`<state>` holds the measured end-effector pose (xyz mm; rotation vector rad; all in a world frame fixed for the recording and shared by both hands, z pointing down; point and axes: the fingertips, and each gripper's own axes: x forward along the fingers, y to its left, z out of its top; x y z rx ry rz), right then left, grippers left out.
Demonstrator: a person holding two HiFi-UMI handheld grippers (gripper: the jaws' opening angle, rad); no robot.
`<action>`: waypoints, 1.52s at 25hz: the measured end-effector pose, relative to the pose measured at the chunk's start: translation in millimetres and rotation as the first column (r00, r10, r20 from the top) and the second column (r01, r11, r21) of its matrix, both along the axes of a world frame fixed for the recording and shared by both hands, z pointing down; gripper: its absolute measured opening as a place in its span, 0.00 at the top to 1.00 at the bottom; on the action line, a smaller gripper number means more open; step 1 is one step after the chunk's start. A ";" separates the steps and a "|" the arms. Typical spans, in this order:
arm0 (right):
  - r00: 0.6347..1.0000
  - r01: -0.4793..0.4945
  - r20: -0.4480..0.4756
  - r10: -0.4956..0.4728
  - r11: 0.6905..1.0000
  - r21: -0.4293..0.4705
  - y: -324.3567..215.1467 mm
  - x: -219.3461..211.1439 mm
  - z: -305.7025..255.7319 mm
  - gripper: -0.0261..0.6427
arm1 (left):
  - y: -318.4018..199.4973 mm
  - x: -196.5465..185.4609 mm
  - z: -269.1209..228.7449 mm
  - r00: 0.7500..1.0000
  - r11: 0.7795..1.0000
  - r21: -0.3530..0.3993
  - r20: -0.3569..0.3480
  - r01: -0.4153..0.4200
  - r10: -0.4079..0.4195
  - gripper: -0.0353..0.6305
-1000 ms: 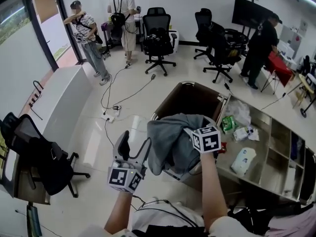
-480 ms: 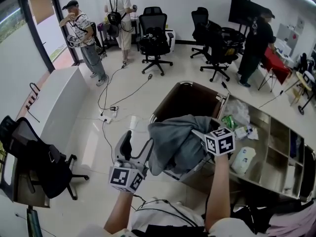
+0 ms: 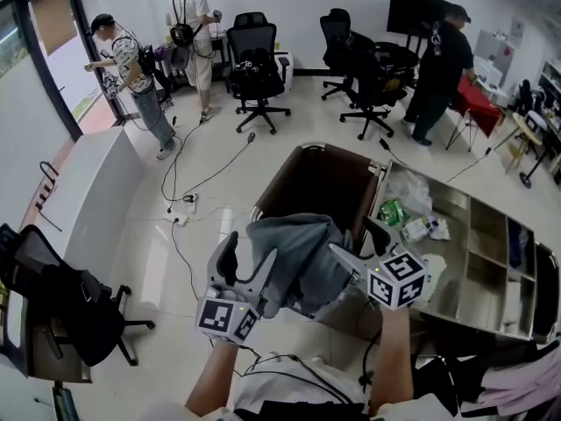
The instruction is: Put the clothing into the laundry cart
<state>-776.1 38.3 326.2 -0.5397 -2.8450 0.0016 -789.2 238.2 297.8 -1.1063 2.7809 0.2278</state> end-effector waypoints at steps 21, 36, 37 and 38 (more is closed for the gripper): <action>0.886 -0.383 0.279 0.371 0.924 -0.011 -7.8 51.6 -32.3 0.32 | -11.7 11.2 -0.2 0.996 0.993 -0.099 0.066 0.062 -0.055 0.44; 0.891 -0.382 0.252 0.377 0.924 -0.027 -0.7 60.5 -23.0 0.32 | -8.0 28.5 -9.2 0.998 0.995 -0.080 0.024 0.053 -0.051 0.44; 0.891 -0.383 0.253 0.376 0.924 -0.026 -0.3 60.8 -22.9 0.32 | -7.2 29.0 -9.9 0.998 0.996 -0.075 0.020 0.055 -0.053 0.44; 0.891 -0.382 0.256 0.375 0.924 -0.025 0.3 61.1 -22.8 0.32 | -5.6 29.1 -8.7 0.998 0.996 -0.075 0.020 0.057 -0.055 0.44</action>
